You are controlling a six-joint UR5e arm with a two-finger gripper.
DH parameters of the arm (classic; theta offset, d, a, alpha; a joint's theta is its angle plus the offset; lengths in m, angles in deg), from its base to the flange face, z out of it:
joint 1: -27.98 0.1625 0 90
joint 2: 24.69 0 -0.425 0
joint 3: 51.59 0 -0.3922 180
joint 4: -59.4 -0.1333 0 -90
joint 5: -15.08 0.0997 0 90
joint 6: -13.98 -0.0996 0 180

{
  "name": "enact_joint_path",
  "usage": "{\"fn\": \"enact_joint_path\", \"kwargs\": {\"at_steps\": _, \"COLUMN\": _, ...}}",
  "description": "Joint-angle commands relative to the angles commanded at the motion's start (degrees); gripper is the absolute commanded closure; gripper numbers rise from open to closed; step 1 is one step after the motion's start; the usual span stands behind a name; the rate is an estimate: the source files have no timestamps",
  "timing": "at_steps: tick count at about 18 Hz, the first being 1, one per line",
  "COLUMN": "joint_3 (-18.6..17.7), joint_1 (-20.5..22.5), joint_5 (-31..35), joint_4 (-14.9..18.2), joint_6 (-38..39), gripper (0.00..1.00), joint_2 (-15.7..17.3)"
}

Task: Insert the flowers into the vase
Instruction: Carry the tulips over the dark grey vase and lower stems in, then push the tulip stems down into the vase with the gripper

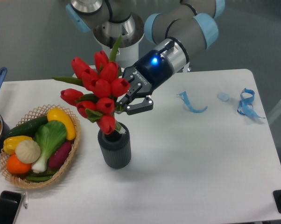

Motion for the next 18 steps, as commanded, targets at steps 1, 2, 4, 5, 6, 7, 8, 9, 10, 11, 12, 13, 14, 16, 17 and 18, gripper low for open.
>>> {"fn": "enact_joint_path", "kwargs": {"at_steps": 1, "joint_3": -0.61, "joint_1": 0.00, "joint_5": 0.09, "joint_4": 0.00, "joint_6": -0.35, "gripper": 0.67, "joint_2": -0.09}}
{"fn": "enact_joint_path", "kwargs": {"at_steps": 2, "joint_3": -1.23, "joint_1": 0.00, "joint_5": 0.09, "joint_4": 0.09, "joint_6": -0.53, "gripper": 0.67, "joint_2": -0.26}}
{"fn": "enact_joint_path", "kwargs": {"at_steps": 4, "joint_3": -2.72, "joint_1": -0.17, "joint_5": 0.09, "joint_4": 0.00, "joint_6": -1.75, "gripper": 0.67, "joint_2": -0.44}}
{"fn": "enact_joint_path", "kwargs": {"at_steps": 5, "joint_3": -3.16, "joint_1": -0.61, "joint_5": 0.09, "joint_4": 0.00, "joint_6": -2.54, "gripper": 0.67, "joint_2": -0.53}}
{"fn": "enact_joint_path", "kwargs": {"at_steps": 6, "joint_3": -3.52, "joint_1": -0.70, "joint_5": 0.09, "joint_4": 0.00, "joint_6": -3.25, "gripper": 0.67, "joint_2": -0.62}}
{"fn": "enact_joint_path", "kwargs": {"at_steps": 7, "joint_3": -3.69, "joint_1": -0.79, "joint_5": 0.09, "joint_4": 0.00, "joint_6": -3.52, "gripper": 0.67, "joint_2": -0.96}}
{"fn": "enact_joint_path", "kwargs": {"at_steps": 8, "joint_3": -3.87, "joint_1": -0.88, "joint_5": 0.09, "joint_4": 0.00, "joint_6": -3.52, "gripper": 0.67, "joint_2": -1.14}}
{"fn": "enact_joint_path", "kwargs": {"at_steps": 9, "joint_3": -4.13, "joint_1": -1.14, "joint_5": 0.09, "joint_4": 0.00, "joint_6": -3.61, "gripper": 0.67, "joint_2": -1.23}}
{"fn": "enact_joint_path", "kwargs": {"at_steps": 10, "joint_3": -4.31, "joint_1": -1.23, "joint_5": 0.09, "joint_4": 0.00, "joint_6": -3.61, "gripper": 0.67, "joint_2": -1.23}}
{"fn": "enact_joint_path", "kwargs": {"at_steps": 11, "joint_3": -4.57, "joint_1": -1.23, "joint_5": 0.09, "joint_4": 0.00, "joint_6": -3.69, "gripper": 0.67, "joint_2": -1.32}}
{"fn": "enact_joint_path", "kwargs": {"at_steps": 12, "joint_3": -4.92, "joint_1": -1.23, "joint_5": 0.17, "joint_4": 0.09, "joint_6": -4.13, "gripper": 0.67, "joint_2": -1.67}}
{"fn": "enact_joint_path", "kwargs": {"at_steps": 13, "joint_3": -5.36, "joint_1": -1.23, "joint_5": 0.26, "joint_4": 0.09, "joint_6": -5.26, "gripper": 0.67, "joint_2": -2.19}}
{"fn": "enact_joint_path", "kwargs": {"at_steps": 14, "joint_3": -5.89, "joint_1": -1.23, "joint_5": 0.44, "joint_4": 0.17, "joint_6": -7.10, "gripper": 0.67, "joint_2": -2.89}}
{"fn": "enact_joint_path", "kwargs": {"at_steps": 16, "joint_3": -6.59, "joint_1": -1.14, "joint_5": 0.44, "joint_4": 0.18, "joint_6": -10.88, "gripper": 0.67, "joint_2": -5.00}}
{"fn": "enact_joint_path", "kwargs": {"at_steps": 17, "joint_3": -6.95, "joint_1": -0.88, "joint_5": 0.44, "joint_4": 0.18, "joint_6": -12.03, "gripper": 0.67, "joint_2": -5.62}}
{"fn": "enact_joint_path", "kwargs": {"at_steps": 18, "joint_3": -7.56, "joint_1": -0.70, "joint_5": 0.44, "joint_4": 0.18, "joint_6": -12.83, "gripper": 0.67, "joint_2": -5.80}}
